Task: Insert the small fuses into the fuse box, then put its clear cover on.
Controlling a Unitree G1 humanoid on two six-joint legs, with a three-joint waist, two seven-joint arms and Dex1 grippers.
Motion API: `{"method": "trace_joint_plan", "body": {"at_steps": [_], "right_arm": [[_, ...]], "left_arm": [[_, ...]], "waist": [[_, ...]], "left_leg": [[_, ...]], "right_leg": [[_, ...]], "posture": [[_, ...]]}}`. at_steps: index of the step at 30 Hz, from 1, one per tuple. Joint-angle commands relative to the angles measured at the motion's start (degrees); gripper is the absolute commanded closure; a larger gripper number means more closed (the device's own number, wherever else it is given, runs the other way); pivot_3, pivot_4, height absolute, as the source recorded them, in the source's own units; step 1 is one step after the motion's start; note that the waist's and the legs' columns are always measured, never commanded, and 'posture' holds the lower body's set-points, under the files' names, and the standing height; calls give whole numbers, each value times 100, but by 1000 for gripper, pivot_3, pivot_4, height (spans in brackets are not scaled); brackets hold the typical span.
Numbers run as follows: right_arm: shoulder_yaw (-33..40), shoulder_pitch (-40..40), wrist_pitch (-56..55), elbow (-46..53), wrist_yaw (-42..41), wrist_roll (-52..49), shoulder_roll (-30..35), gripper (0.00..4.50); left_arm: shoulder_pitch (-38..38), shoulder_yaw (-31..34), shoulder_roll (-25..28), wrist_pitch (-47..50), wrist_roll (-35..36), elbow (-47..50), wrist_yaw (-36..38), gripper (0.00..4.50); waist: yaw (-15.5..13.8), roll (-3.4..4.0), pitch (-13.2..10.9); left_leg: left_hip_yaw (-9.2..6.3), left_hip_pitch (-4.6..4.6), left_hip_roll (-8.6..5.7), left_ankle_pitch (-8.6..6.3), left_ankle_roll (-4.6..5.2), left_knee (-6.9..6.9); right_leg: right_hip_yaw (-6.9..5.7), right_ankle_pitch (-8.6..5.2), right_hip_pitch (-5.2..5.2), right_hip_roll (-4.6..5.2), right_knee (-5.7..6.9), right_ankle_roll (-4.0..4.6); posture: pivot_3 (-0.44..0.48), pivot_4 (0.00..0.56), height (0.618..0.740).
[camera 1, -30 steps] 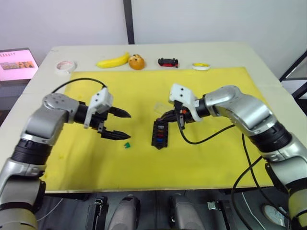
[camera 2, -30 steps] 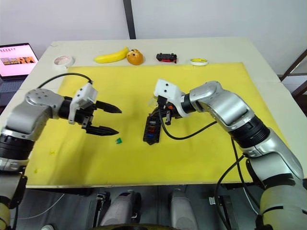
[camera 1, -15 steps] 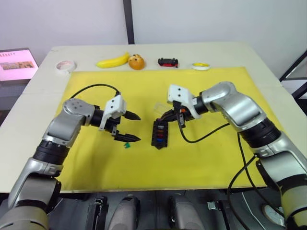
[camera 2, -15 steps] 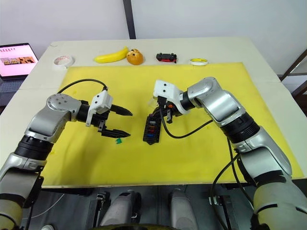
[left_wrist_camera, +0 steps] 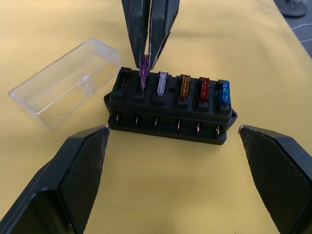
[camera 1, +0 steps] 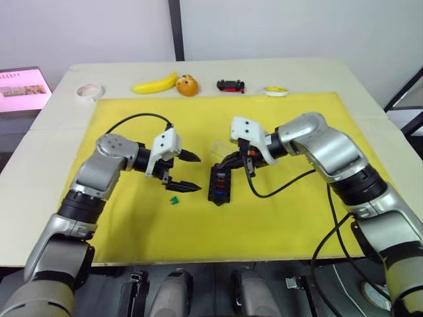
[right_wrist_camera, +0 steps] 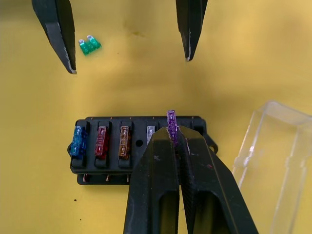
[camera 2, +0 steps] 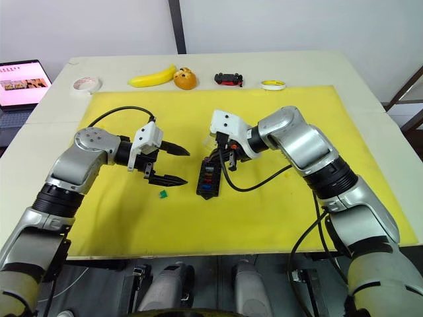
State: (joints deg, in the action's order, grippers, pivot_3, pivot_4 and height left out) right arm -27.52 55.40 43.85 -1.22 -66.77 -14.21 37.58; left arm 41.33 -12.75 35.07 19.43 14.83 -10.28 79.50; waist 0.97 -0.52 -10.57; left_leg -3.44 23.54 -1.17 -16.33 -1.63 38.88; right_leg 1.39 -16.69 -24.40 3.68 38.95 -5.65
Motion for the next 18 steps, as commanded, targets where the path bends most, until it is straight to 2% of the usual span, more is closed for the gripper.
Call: {"method": "trace_joint_plan", "body": {"at_steps": [1, 18], "right_arm": [[259, 31, -17, 115, 26, 30, -31, 4500], [351, -98, -49, 123, -1, 156, -44, 4500]], "left_arm": [[139, 17, -20, -65, -2, 77, 2, 27], [139, 14, -54, -59, -34, 108, 31, 27]], "waist": [[-3, 0, 0], [-3, 0, 0]], "left_leg": [[0, 0, 0, 0, 0, 0], [0, 0, -1, 0, 0, 1]], "right_leg": [[0, 0, 0, 0, 0, 0], [0, 0, 0, 0, 0, 0]], "posture": [[0, 150, 740], [0, 150, 740]]}}
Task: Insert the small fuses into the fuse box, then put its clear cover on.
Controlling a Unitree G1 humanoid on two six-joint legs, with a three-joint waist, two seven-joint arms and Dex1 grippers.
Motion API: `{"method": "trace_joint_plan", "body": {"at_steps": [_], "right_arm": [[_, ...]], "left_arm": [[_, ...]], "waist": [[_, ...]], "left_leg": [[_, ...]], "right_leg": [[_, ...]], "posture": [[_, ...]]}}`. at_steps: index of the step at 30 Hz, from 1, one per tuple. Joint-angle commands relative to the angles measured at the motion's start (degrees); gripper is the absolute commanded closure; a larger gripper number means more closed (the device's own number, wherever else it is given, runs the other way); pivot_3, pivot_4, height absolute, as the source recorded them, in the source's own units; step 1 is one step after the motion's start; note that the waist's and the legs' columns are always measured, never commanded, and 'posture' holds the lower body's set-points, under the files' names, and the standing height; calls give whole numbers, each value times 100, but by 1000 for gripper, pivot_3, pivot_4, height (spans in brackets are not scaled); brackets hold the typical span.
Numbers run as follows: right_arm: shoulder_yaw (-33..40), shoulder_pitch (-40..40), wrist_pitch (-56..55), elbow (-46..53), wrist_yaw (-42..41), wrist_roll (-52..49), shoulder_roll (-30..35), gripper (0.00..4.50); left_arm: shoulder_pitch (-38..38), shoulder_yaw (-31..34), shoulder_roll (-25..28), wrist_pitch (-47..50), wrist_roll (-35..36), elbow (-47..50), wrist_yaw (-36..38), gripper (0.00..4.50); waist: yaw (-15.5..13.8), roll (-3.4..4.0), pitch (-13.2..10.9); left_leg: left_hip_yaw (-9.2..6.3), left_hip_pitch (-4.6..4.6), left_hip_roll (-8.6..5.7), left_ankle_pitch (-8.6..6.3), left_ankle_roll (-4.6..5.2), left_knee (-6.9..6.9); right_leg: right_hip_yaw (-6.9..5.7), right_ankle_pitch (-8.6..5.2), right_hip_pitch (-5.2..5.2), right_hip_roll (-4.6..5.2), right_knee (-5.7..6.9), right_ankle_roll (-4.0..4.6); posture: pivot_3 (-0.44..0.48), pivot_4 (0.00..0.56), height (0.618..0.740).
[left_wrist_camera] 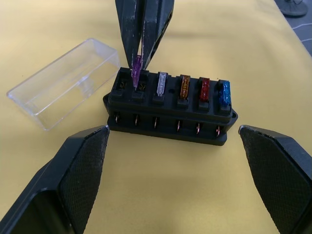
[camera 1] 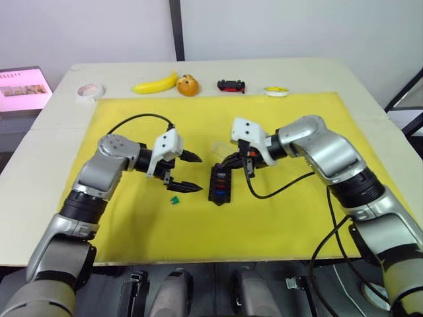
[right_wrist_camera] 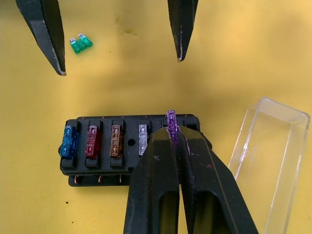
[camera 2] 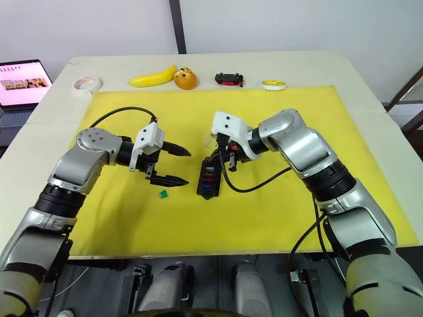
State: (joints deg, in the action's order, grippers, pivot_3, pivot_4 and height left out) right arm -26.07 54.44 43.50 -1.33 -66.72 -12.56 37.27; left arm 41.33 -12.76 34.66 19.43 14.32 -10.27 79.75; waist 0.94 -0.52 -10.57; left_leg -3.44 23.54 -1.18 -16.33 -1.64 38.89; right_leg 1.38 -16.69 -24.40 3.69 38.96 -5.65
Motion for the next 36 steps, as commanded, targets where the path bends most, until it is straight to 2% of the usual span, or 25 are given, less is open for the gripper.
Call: {"method": "trace_joint_plan", "body": {"at_steps": [1, 36], "right_arm": [[207, -14, -10, 124, 1, -7, -22, 4500], [258, -90, -123, -217, 49, 98, -221, 4500]], "left_arm": [[142, 13, -16, -58, 15, 106, 5, 27], [100, 25, -38, -45, 10, 138, -46, 27]], "waist": [[1, 0, 0], [7, 0, 0]], "left_leg": [[0, 0, 0, 0, 0, 0], [-1, 0, 0, 0, 0, 1]], "right_leg": [[0, 0, 0, 0, 0, 0], [0, 0, 0, -1, 2, 0]], "posture": [[0, 150, 740], [0, 150, 740]]}}
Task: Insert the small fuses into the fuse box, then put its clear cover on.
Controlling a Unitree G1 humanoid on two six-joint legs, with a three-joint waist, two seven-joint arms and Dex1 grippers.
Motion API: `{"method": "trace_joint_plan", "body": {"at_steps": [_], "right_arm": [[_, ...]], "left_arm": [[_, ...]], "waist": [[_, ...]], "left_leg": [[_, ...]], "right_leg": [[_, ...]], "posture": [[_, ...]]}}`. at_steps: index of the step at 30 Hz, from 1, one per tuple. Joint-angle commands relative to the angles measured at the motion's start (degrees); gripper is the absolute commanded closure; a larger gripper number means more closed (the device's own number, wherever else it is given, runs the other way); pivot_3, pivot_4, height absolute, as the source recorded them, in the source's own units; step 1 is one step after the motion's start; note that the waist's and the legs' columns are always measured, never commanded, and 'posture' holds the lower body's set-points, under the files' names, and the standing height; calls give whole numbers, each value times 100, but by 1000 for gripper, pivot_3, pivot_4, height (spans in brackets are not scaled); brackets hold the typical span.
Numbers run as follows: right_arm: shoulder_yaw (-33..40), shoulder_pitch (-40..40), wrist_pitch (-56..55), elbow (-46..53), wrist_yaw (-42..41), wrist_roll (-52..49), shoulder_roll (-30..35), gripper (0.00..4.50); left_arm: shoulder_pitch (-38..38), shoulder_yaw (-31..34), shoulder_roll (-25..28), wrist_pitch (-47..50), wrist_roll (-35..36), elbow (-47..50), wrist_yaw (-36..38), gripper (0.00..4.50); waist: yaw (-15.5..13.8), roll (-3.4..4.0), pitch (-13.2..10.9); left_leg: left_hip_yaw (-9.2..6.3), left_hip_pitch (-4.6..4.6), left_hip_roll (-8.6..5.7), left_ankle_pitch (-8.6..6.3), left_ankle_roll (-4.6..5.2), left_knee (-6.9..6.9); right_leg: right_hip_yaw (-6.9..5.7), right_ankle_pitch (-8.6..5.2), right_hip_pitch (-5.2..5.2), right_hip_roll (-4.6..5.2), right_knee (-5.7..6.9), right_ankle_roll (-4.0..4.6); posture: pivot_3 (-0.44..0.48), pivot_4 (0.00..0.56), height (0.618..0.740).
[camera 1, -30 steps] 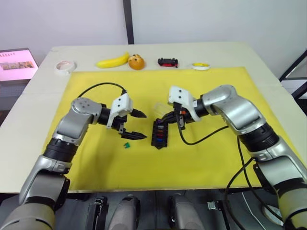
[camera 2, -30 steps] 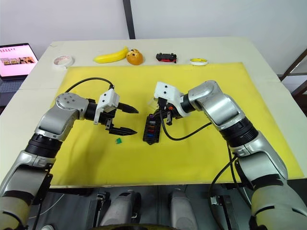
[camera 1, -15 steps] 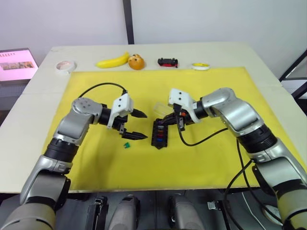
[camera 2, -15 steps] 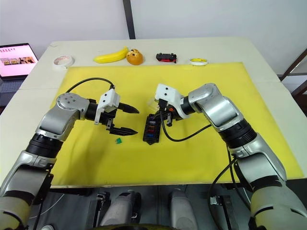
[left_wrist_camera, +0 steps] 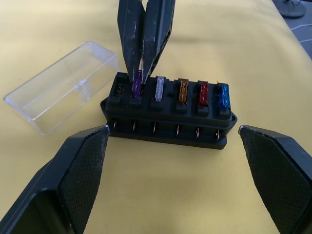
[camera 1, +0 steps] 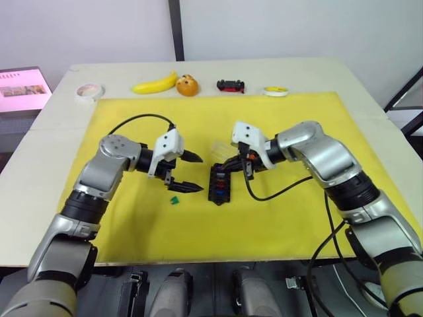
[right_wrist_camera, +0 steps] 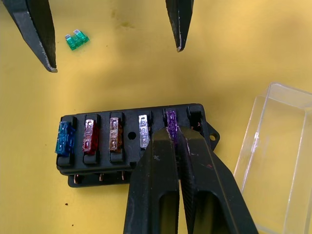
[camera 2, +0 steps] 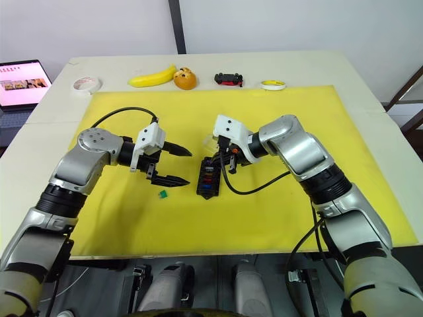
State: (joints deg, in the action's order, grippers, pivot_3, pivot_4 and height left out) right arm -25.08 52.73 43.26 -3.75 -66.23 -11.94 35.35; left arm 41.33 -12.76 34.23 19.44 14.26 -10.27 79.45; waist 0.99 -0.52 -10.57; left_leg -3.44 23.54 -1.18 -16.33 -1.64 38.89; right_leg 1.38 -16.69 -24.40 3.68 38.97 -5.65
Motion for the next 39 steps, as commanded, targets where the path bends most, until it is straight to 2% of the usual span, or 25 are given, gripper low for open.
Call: {"method": "trace_joint_plan", "body": {"at_steps": [1, 13, 39], "right_arm": [[151, 60, -113, 1, 1, 49, -34, 4500], [379, 217, 66, 230, -115, -90, 8, 4500], [90, 16, -367, -232, -272, 272, -113, 4500]], "left_arm": [[99, 25, 4, -47, 15, 137, -17, 27], [63, 16, 11, -73, 4, 148, -20, 27], [51, 30, 11, -28, 30, 216, -89, 27]], "waist": [[1, 0, 0], [-2, 0, 0], [0, 0, 0]], "left_leg": [[0, 0, 0, 0, 0, 0], [0, 0, 0, 0, 0, 1], [0, 0, 0, 1, -1, 1]], "right_leg": [[0, 0, 0, 0, 0, 0], [0, 0, 0, 0, 1, 0], [0, 0, 0, 0, 2, 0]], "posture": [[0, 150, 740], [0, 150, 740], [0, 150, 740]]}}
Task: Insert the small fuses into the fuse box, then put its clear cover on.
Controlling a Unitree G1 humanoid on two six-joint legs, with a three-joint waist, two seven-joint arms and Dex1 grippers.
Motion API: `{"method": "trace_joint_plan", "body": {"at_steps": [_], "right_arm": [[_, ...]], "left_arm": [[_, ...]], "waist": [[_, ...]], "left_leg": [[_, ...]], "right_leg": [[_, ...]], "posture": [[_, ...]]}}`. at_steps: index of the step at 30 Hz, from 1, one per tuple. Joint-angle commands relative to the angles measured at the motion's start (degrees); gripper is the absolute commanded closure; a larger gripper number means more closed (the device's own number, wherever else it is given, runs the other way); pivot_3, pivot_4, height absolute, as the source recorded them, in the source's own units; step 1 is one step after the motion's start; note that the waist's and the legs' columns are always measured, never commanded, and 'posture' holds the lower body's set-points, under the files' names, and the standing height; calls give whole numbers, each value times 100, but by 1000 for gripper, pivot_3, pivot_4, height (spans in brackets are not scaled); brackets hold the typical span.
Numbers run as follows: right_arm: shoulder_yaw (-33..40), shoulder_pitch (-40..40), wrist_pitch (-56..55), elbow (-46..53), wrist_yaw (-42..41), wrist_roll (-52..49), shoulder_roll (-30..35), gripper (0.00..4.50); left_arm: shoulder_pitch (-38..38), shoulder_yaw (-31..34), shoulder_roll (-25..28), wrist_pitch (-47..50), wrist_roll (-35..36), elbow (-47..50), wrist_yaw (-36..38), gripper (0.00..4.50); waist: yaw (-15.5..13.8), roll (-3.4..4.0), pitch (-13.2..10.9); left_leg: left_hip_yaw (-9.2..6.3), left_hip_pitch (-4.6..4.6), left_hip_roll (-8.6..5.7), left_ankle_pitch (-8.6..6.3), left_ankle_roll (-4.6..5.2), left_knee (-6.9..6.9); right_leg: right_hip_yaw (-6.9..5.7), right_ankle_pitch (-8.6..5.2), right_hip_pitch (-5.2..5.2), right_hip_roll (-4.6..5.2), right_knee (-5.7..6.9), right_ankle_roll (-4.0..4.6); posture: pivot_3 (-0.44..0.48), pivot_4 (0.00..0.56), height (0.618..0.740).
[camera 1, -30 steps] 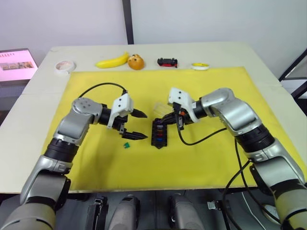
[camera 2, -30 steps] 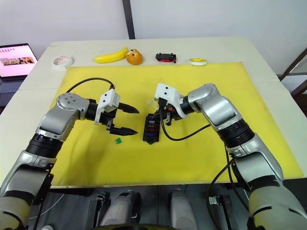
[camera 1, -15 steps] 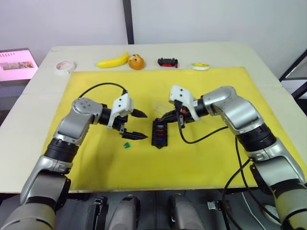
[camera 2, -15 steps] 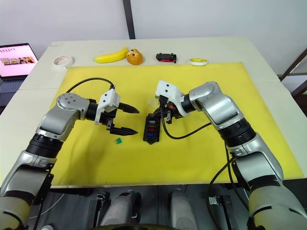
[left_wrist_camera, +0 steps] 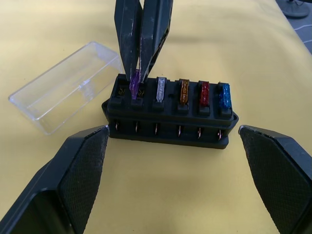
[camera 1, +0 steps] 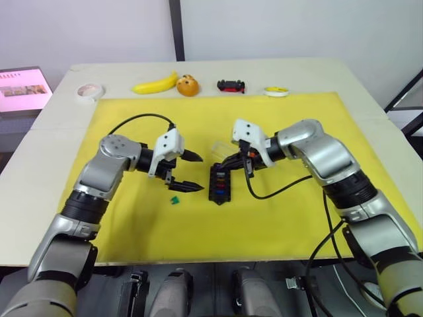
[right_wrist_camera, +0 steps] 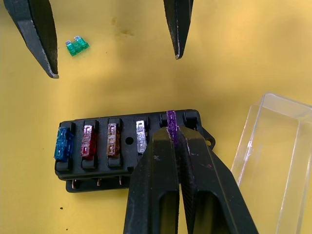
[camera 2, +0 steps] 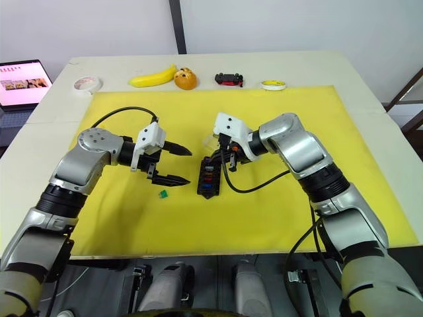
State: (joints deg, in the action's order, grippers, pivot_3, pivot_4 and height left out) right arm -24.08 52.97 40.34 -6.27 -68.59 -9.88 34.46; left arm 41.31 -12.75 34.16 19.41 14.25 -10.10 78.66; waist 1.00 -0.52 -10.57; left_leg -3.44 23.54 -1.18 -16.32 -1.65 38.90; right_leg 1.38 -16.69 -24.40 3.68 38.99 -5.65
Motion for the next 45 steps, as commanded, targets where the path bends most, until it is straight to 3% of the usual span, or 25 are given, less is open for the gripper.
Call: {"method": "trace_joint_plan", "body": {"at_steps": [1, 45], "right_arm": [[-15, -26, -84, 24, -47, 79, -20, 4500], [-340, 609, -132, -243, -609, 661, 18, 4500]], "left_arm": [[51, 31, 19, -21, 32, 204, -13, 27], [44, 22, -72, -79, 13, 179, -151, 27]], "waist": [[0, 0, 0], [-5, 0, 0]], "left_leg": [[0, 0, 0, 0, 0, 0], [0, 0, -1, 3, -5, 1]], "right_leg": [[0, 0, 0, 0, 0, 0], [0, 0, 0, 1, 1, 0]], "posture": [[0, 150, 740], [0, 150, 740]]}}
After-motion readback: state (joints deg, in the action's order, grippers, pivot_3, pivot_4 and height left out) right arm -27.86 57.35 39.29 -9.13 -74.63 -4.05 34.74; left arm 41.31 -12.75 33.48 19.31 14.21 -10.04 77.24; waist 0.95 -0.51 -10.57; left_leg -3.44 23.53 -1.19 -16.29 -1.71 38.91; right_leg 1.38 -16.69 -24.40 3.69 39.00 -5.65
